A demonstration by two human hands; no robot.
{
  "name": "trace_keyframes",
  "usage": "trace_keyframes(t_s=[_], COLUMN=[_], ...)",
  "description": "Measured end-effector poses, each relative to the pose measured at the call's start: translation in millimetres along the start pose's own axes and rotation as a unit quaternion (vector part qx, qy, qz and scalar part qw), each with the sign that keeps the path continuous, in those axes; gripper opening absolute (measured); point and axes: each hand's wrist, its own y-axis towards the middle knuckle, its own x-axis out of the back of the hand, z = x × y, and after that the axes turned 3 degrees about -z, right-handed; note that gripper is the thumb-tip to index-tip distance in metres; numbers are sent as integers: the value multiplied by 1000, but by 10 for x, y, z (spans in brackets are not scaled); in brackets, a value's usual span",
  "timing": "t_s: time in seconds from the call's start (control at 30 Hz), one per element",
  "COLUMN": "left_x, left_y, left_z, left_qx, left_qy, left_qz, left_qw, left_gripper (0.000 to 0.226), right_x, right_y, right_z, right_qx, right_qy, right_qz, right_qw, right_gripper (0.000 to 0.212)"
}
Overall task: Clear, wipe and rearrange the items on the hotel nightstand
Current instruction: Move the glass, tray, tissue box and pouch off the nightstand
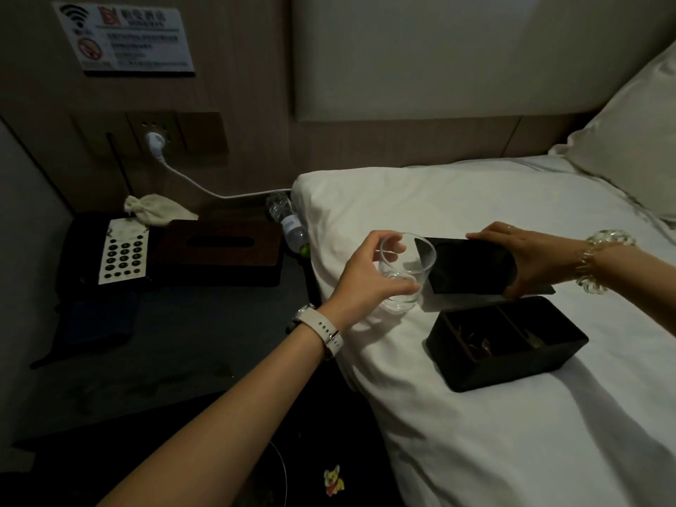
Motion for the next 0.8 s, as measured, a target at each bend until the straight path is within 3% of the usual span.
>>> trace_keyframes(t_s=[0.5,0.8], left_x=[-157,-156], left_y=[42,31], left_z=[271,337], left_qx=[17,13], left_qy=[-3,7], left_qz=[13,35], left_qw=[1000,999], left_gripper=[65,73], right_x=[-248,-234], right_y=[107,162], right_z=[-39,10], right_qx=[43,6], right_qy=[1,-3], right_qz=[30,87], right_qw=[999,996], right_gripper=[86,89])
